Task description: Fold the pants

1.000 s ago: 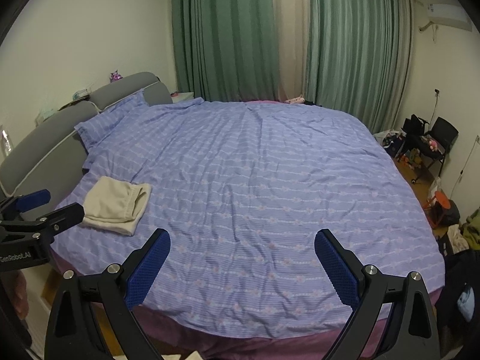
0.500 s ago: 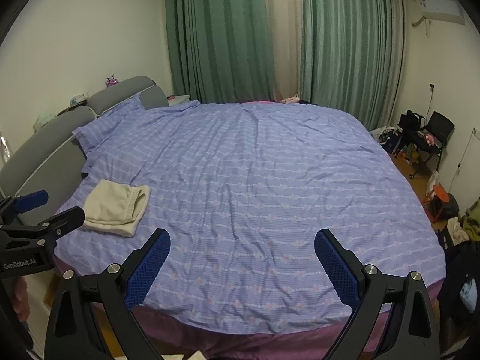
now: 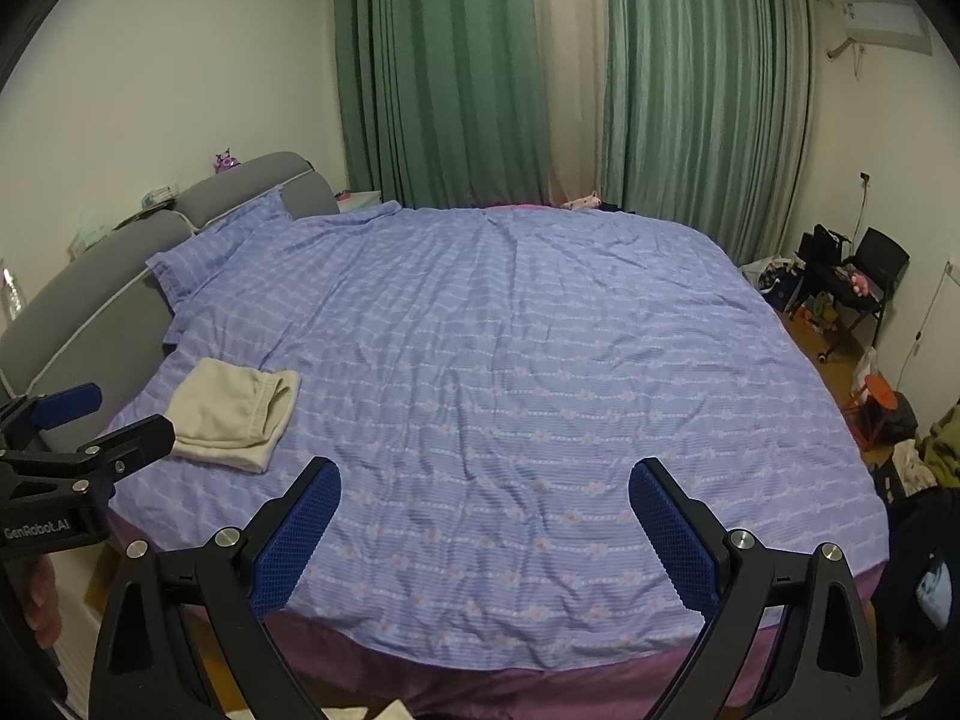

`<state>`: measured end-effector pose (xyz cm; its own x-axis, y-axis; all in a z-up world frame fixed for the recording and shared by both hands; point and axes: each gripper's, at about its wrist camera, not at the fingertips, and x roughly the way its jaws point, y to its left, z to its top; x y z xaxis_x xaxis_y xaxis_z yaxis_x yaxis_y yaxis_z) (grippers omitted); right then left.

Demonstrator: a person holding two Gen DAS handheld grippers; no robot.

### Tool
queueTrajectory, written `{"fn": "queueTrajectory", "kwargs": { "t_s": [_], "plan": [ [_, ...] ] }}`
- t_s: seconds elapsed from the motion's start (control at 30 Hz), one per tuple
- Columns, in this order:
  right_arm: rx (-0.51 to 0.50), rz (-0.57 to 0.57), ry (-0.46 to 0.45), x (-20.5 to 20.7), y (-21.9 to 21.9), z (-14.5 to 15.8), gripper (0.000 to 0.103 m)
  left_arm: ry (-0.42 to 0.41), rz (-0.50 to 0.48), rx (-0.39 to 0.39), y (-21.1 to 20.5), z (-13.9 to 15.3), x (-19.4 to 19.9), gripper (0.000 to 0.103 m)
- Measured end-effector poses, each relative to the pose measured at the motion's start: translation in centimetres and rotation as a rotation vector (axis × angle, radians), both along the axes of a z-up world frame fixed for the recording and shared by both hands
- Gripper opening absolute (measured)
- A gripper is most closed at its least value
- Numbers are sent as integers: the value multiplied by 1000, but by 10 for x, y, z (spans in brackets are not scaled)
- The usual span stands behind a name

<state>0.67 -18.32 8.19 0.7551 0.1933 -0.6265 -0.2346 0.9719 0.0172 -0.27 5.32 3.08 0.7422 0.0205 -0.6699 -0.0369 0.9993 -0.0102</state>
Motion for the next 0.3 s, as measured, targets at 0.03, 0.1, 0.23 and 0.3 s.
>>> {"fn": "queueTrajectory", "kwargs": {
  "t_s": [0.03, 0.1, 0.23, 0.3],
  "plan": [
    [-1, -1, 1, 0, 1, 0, 97, -2, 0, -3, 0, 1, 0, 103],
    [0, 0, 0, 0, -2, 0, 97, -4, -2, -5, -1, 1, 1, 103],
    [-2, 1, 2, 0, -1, 0, 97, -1, 1, -5, -3, 0, 3, 103],
    [-2, 0, 5, 0, -2, 0, 97, 3, 4, -5, -4, -1, 5, 103]
  ]
}}
